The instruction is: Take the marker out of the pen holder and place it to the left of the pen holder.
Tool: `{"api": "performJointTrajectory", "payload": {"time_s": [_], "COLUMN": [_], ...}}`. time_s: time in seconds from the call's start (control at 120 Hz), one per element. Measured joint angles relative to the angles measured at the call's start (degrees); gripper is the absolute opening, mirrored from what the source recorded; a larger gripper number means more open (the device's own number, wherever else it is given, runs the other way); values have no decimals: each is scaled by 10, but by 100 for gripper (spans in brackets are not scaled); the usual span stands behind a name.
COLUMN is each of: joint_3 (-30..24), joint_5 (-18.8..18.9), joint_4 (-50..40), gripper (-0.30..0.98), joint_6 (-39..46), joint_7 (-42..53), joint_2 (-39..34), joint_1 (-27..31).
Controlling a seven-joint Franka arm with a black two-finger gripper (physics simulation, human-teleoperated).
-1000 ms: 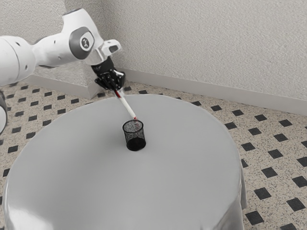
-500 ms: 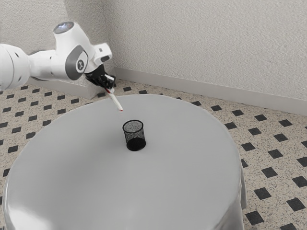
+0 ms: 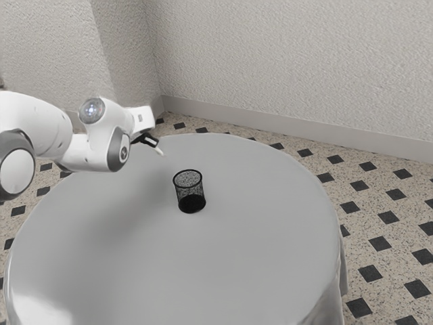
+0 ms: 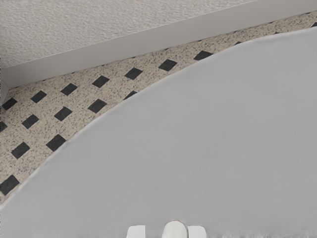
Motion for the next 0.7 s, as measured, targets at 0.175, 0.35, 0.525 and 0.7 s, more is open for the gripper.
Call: {"api": "performJointTrajectory", "payload": {"time_s": [0.175, 0.35, 0.525, 0.7], "joint_3": [-1, -2, 0, 27], "joint_5": [0, 1, 11, 68], "joint_4": [-8, -10, 58, 209], "gripper": [17, 45, 58, 63], "joint_6": [26, 24, -225, -575], "joint_7": [37, 59, 37, -27], "joint_2": [3, -12, -118, -213], "joint_1": [-1, -3, -5, -59]}}
